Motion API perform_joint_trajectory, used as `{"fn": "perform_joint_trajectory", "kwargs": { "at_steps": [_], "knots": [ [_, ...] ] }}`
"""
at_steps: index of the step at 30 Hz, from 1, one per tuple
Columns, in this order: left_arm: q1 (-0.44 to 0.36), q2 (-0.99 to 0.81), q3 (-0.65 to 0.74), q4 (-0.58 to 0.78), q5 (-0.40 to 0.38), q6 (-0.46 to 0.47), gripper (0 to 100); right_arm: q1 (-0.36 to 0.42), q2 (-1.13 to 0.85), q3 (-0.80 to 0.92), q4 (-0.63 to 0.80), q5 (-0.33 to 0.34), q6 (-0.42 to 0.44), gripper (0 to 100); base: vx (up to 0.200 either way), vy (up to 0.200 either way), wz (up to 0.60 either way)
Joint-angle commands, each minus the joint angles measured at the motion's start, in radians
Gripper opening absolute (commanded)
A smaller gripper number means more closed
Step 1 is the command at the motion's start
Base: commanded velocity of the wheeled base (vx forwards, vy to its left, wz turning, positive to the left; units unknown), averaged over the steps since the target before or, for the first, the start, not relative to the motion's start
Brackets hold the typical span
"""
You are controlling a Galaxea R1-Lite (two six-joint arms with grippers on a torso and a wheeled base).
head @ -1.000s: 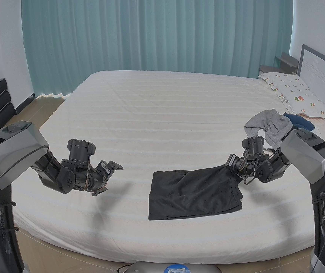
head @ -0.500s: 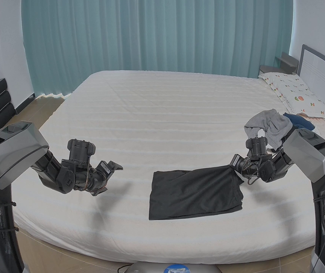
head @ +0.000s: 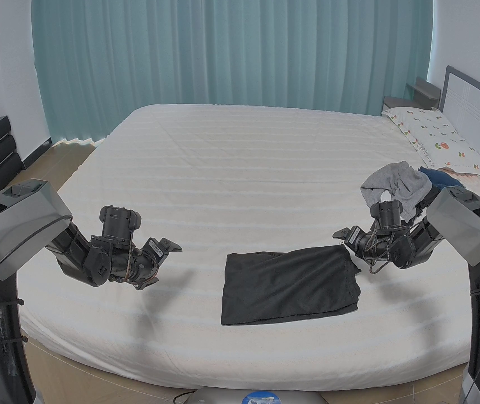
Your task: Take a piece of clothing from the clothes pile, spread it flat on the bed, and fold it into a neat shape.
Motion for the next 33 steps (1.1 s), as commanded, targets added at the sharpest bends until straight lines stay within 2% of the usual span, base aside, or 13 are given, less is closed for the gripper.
{"fn": "perform_joint_trajectory", "kwargs": {
  "at_steps": [1, 3, 4, 5, 6, 8, 12, 21, 22, 33],
  "knots": [
    [0.000, 0.002, -0.002, -0.001, 0.000, 0.000, 100, -0.009, -0.162, 0.176, 0.000, 0.055, -0.009, 100, 0.000, 0.000, 0.00],
    [0.000, 0.002, -0.002, -0.001, 0.000, 0.000, 100, -0.009, -0.183, 0.216, -0.005, 0.074, -0.011, 100, 0.000, 0.000, 0.00],
    [0.000, 0.002, -0.002, -0.001, 0.000, 0.000, 100, -0.009, -0.225, 0.314, -0.037, 0.128, -0.025, 100, 0.000, 0.000, 0.00],
    [0.000, 0.002, -0.002, -0.001, 0.000, 0.000, 100, -0.009, -0.225, 0.314, -0.037, 0.128, -0.025, 100, 0.000, 0.000, 0.00],
    [0.000, 0.002, -0.002, -0.001, 0.000, 0.000, 100, -0.012, -0.246, 0.415, -0.097, 0.175, -0.067, 100, 0.000, 0.000, 0.00],
    [0.000, 0.002, 0.001, -0.001, 0.000, 0.000, 100, -0.020, -0.240, 0.492, -0.169, 0.198, -0.118, 100, 0.000, 0.000, 0.00],
    [0.000, 0.002, 0.001, -0.001, 0.000, 0.000, 100, -0.017, -0.206, 0.558, -0.247, 0.203, -0.152, 100, 0.000, 0.000, 0.00],
    [0.000, 0.002, -0.002, -0.001, 0.000, 0.001, 100, -0.008, -0.165, 0.546, -0.249, 0.203, -0.152, 100, 0.000, 0.000, 0.00],
    [0.000, 0.002, -0.002, -0.001, -0.001, 0.001, 100, -0.002, -0.153, 0.544, -0.250, 0.201, -0.152, 0, 0.000, 0.000, 0.00],
    [0.000, 0.002, -0.002, -0.001, 0.000, 0.001, 100, -0.014, -0.182, 0.590, -0.247, 0.200, -0.156, 0, 0.000, 0.000, 0.00]
  ]
}}
